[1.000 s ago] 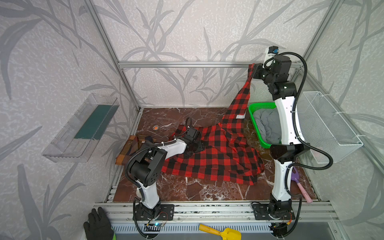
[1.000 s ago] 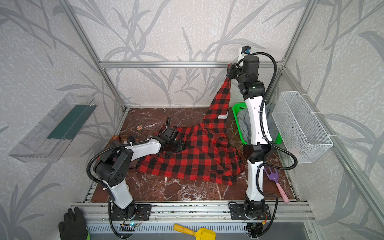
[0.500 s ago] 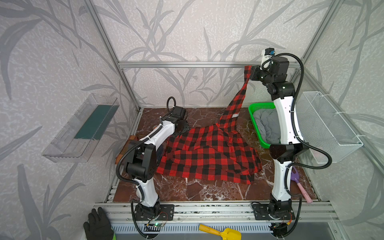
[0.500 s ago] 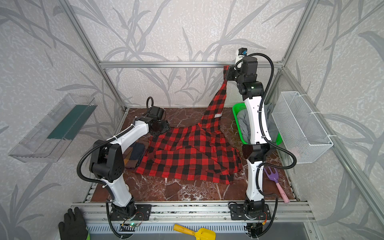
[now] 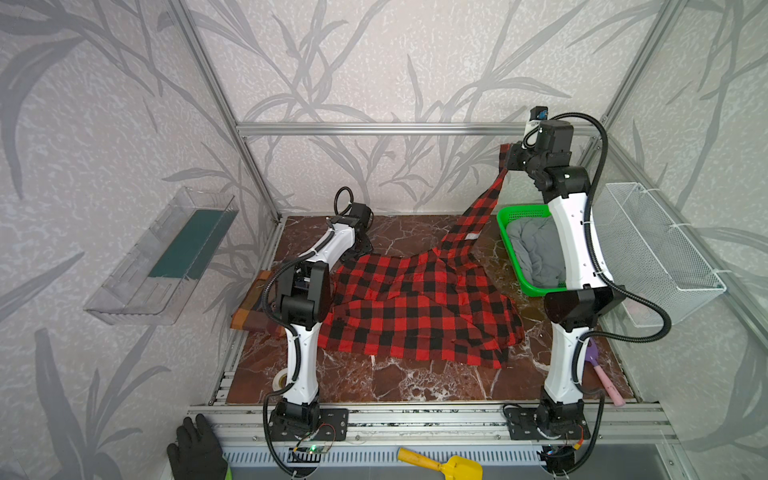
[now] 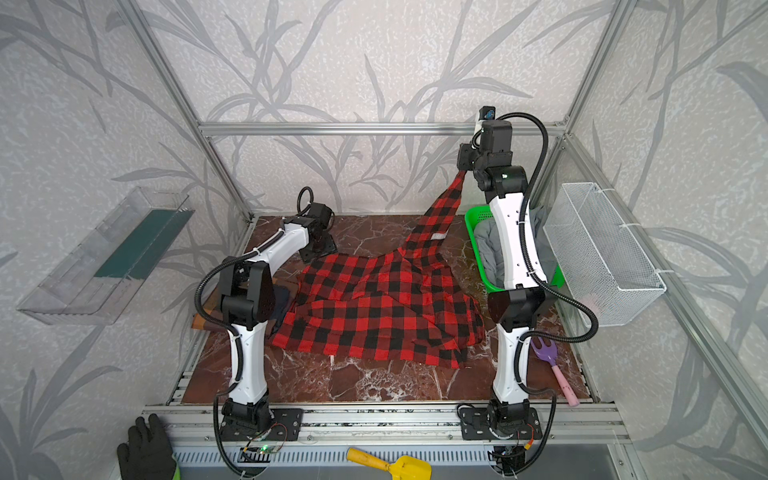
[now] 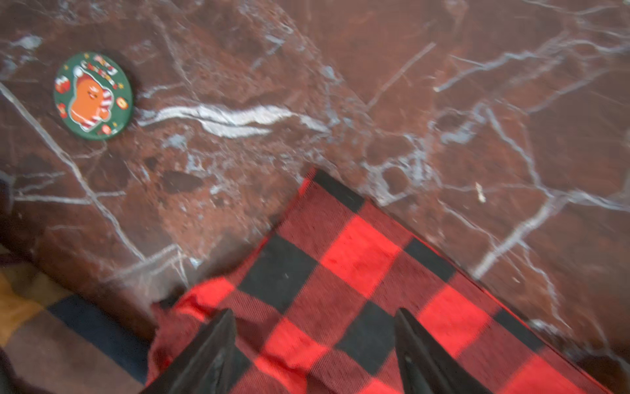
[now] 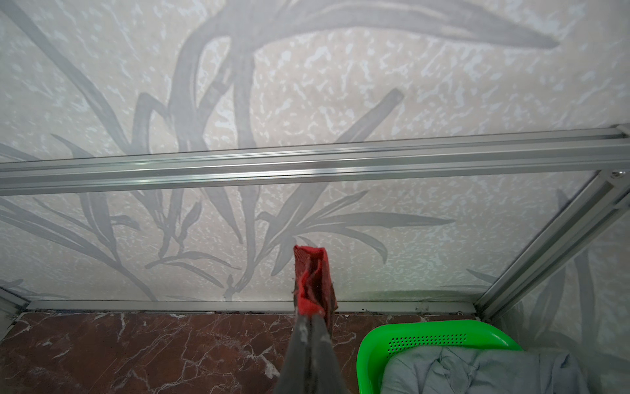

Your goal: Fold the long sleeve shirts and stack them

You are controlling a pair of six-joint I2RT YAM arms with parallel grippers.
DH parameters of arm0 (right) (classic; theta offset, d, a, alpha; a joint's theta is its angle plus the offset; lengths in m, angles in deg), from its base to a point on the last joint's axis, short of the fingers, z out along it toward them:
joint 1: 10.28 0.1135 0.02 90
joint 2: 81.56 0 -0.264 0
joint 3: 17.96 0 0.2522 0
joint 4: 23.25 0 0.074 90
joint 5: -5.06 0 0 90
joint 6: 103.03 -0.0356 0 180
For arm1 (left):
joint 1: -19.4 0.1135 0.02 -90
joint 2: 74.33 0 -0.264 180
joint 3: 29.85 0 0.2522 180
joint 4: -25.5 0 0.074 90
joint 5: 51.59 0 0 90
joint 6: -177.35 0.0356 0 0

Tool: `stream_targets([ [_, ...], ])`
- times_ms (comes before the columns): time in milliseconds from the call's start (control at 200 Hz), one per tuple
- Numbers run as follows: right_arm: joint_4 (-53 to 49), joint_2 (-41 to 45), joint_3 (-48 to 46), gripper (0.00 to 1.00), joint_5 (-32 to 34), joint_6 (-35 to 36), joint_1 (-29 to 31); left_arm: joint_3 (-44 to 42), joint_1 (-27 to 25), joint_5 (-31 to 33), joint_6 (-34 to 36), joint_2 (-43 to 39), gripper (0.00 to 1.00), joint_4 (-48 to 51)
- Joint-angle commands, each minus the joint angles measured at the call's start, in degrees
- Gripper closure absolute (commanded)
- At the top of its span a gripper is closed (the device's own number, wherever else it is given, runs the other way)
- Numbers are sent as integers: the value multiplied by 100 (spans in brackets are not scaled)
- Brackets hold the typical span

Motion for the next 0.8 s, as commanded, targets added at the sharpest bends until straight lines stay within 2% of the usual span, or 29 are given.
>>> stream_targets([
  [0,281,406,-11,100,-102,75,55,408,124,292,255,213,26,406],
  [160,367,515,-143,100,-217,62,69,935,224,355,643,643,26,539],
  [430,396,614,-184,100,-270,87,87,1228,261,215,921,1024,31,397],
  [525,424,659,-224,100,-255,117,79,1220,258,40,912,1095,34,316],
  [610,456,701,-303,100,-252,125,81,1194,258,-67,896,1133,42,260],
  [795,476,756,-363,100,-253,122,99,1202,262,-281,907,1236,48,131],
])
